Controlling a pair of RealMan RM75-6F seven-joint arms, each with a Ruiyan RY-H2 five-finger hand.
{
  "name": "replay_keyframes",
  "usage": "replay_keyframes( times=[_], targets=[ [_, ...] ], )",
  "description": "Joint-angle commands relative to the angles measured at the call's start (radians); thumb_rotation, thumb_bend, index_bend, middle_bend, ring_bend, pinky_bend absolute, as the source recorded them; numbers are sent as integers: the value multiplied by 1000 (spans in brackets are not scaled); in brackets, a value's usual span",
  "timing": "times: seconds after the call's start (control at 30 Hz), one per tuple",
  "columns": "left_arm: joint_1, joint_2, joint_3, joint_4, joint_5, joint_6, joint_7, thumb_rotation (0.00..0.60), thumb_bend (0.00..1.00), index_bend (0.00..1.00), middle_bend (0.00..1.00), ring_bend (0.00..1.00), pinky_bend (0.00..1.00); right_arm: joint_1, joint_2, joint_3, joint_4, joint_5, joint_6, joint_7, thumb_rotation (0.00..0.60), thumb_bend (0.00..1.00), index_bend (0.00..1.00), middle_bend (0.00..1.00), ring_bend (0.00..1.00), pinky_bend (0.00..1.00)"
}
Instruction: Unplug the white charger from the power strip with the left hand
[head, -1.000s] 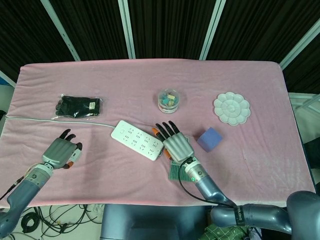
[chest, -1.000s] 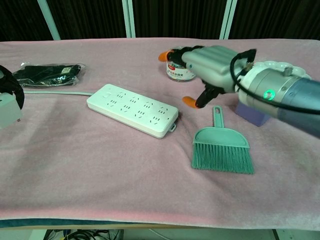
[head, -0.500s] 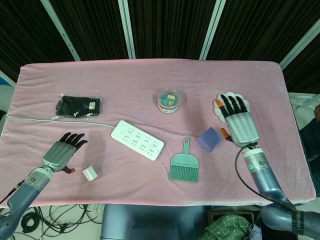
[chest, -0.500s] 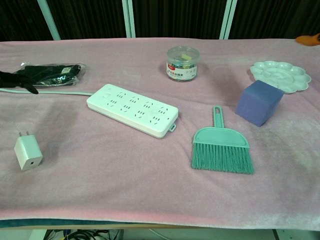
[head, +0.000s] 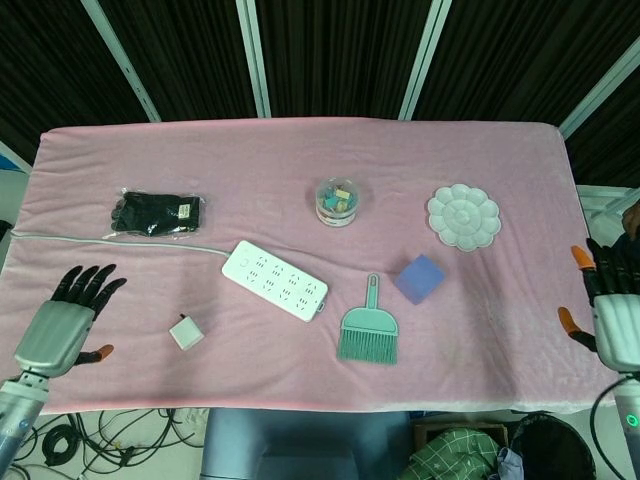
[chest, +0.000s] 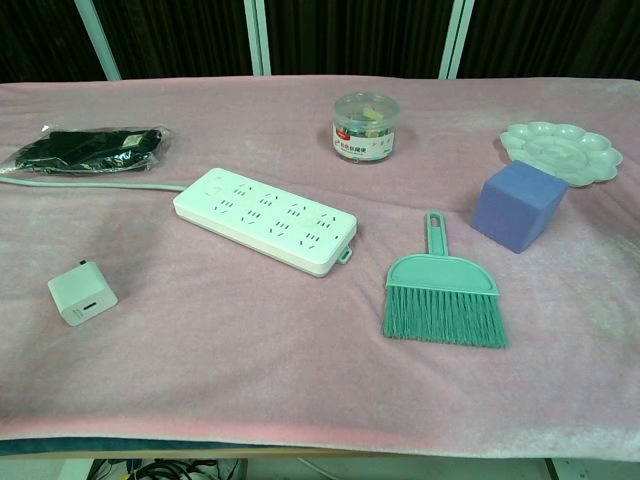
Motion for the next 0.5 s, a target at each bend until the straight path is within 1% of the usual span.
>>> replay_keyframes(
  times=[0.03, 0.1, 0.23, 0.4, 0.5],
  targets=[
    [119, -4, 56, -18, 44, 118, 10, 600, 66, 110, 33, 0, 0, -104, -35, -77, 53, -94, 107, 62, 600, 235, 27, 8, 16, 54],
    [169, -12, 74, -6, 52, 160, -6, 600, 66, 103, 30, 0, 0, -137, -52, -101, 79, -135, 141, 58, 600, 235, 25, 8, 19, 53],
    [213, -20, 83, 30, 68, 187, -50, 600, 65, 102, 25, 0, 0, -148, -54, -113, 70, -183, 149, 21, 600, 234, 20, 8, 22, 54],
    [225, -12, 70, 55, 115, 211, -119, 600, 65, 100, 24, 0, 0, -148, -56, -132, 58, -211, 108, 1, 600, 234, 11, 8, 23, 53],
    [241, -23, 51, 80, 133, 243, -117, 600, 65, 100, 20, 0, 0, -147, -55, -131, 48, -222, 96, -8, 600, 235, 8, 8, 23, 53]
  ],
)
